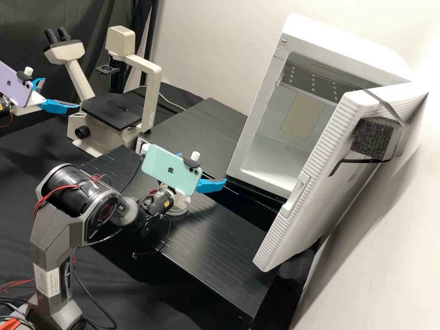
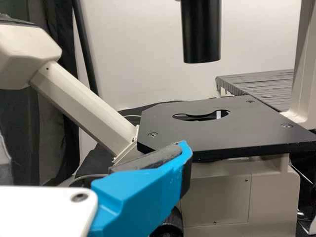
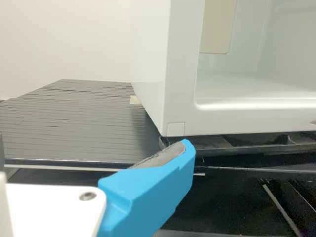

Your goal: Return the petri dish to the incubator.

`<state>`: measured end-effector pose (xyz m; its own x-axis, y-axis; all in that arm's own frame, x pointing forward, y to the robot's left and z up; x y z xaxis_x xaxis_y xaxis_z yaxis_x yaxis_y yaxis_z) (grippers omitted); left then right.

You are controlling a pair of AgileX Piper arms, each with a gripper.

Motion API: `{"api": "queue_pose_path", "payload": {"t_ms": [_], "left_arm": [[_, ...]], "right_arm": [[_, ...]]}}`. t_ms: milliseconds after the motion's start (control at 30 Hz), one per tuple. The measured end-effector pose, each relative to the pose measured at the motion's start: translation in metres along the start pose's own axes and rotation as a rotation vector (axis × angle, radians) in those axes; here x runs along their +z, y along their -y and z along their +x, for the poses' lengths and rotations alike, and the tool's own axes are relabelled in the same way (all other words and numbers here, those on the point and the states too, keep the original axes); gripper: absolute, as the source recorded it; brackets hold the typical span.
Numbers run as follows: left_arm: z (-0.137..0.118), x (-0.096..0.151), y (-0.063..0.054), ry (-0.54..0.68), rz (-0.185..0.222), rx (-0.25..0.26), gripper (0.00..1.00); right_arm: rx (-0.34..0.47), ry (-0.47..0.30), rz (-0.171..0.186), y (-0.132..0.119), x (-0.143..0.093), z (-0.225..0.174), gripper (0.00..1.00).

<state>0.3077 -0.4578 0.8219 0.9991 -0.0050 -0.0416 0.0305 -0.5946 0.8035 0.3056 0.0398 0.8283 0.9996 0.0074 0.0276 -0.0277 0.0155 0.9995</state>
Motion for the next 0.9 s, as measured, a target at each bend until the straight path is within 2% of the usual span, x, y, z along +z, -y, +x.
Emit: {"api": "queue_pose_path", "payload": {"t_ms": [400,533,733,900], "left_arm": [[0.000,0.000,0.000,0.000,0.000,0.000,1.00],[0.000,0.000,0.000,0.000,0.000,0.000,1.00],[0.000,0.000,0.000,0.000,0.000,0.000,1.00],[0.000,0.000,0.000,0.000,0.000,0.000,1.00]], "right_arm": [[0.004,0.000,-0.002,0.000,0.002,-0.010,1.00],[0.027,-0.018,0.028,-0.005,0.004,-0.036,1.00],[0.100,-0.106,0.073,-0.015,0.002,-0.082,1.00],[0.129,-0.145,0.085,-0.010,0.004,-0.116,1.00]]}}
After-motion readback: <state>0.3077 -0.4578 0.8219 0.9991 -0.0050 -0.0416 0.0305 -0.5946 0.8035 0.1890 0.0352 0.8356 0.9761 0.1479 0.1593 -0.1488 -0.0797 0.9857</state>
